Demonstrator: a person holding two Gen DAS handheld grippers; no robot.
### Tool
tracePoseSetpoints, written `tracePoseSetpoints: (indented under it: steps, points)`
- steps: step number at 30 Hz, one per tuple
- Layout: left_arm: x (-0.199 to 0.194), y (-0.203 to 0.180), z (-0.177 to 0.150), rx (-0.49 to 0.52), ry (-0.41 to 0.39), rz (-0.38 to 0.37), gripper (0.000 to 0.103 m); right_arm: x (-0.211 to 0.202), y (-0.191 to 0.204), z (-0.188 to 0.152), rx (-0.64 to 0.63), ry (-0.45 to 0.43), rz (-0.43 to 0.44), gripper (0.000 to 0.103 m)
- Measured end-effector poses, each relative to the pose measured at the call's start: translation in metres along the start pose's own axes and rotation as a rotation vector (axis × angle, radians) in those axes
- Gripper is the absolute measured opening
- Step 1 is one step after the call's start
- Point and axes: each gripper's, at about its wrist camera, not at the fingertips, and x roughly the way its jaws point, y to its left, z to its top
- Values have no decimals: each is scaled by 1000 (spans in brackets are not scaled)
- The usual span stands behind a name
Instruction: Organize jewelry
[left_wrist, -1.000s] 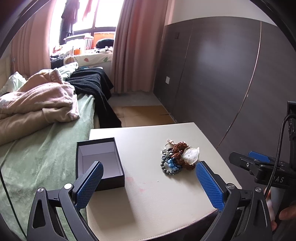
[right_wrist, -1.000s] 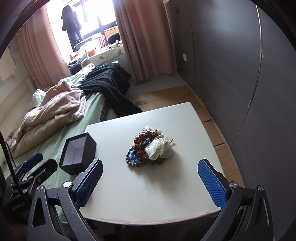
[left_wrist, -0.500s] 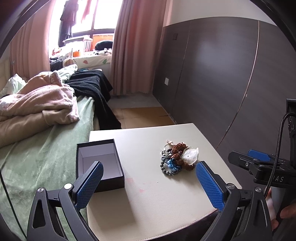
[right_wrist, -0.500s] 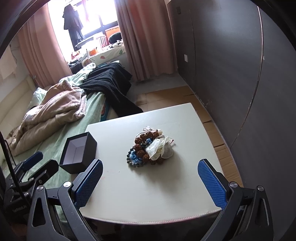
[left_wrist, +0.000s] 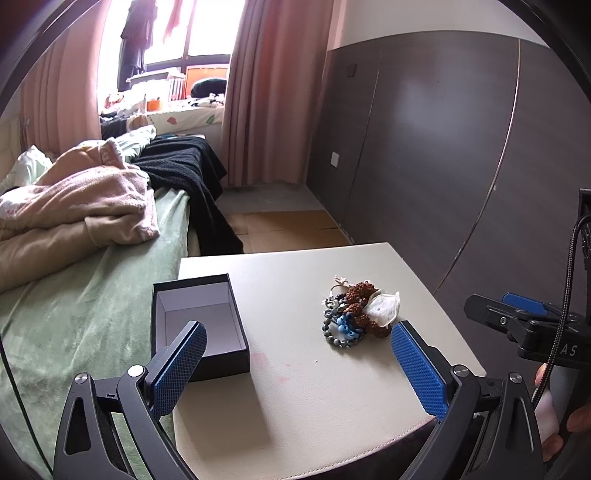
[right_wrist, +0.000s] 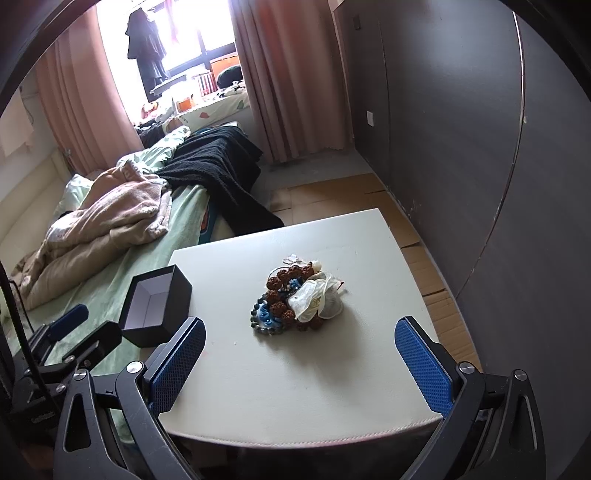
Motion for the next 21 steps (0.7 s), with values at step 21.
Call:
tracePoseSetpoints:
  steps: [21]
  points:
    - [4, 4, 1, -10, 8, 2, 100, 0, -3, 3, 0, 2, -10, 103]
